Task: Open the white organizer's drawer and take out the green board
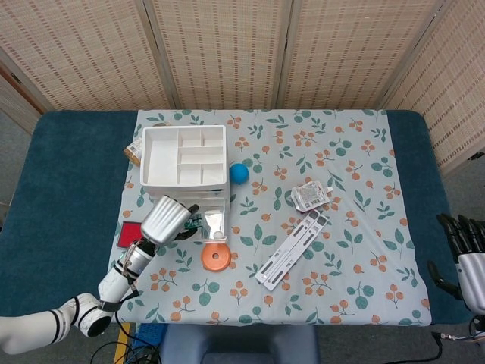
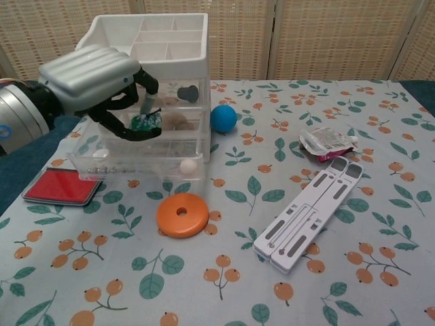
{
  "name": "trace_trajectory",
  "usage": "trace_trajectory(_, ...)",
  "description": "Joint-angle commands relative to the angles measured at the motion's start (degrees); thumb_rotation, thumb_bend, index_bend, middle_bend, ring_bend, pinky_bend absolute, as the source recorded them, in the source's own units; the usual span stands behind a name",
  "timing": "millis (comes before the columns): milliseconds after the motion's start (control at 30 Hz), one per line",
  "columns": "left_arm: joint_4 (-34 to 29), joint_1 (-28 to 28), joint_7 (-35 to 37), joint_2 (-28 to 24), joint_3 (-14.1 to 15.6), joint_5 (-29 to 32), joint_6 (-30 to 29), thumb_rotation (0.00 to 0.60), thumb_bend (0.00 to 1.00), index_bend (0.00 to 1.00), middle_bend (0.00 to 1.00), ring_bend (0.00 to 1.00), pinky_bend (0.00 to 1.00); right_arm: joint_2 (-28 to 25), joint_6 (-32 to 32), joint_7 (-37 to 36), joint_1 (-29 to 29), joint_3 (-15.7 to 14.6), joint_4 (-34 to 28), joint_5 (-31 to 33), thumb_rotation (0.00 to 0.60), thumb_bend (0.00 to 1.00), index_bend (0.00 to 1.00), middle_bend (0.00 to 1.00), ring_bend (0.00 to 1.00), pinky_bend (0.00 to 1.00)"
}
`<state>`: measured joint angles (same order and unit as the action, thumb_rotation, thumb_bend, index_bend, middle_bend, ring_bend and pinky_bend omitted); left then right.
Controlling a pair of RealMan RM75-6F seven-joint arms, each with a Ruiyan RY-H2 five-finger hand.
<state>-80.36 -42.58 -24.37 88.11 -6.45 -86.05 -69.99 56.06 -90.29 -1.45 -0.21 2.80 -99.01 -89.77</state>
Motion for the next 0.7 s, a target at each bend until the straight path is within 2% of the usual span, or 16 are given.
trace_trajectory(33,-2.1,1.5,0.0,-2.0,1.4,-1.9,-1.8,0.600,0.20,0.60,0.94,1.00,1.00,0.0,0.0,0.0,0.0,0.0,0.0,0.0,0.600,0.41,0.00,0.08,0.00,0.02)
trace_trajectory(200,-4.5,3.5,0.3,-4.6,4.0,-5.9,-4.1,0.600,0.20,0.60,0.94,1.00,1.00,0.1,0.1,-0.2,0.2,0.1,0.1,-0.1,0.600,0.42,0.00,0.08,0.00,0.02)
trace_trajectory(433,-4.3,5.2,0.7,-5.2,7.5,-11.6,-5.9,0.600,0.20,0.60,0.94,1.00,1.00,0.2,0.3,-0.3,0.3,0.1,0.2,-0.1,0.600,0.41,0.00,0.08,0.00,0.02)
trace_trajectory(700,-1.6,6.0,-1.0,-3.2,11.1,-14.8,-2.6,0.600,0.20,0.60,0.94,1.00,1.00,0.2,0.2,-0.1,0.3,0.0,0.0,-0.3,0.600,0.42,0.00,0.08,0.00,0.02)
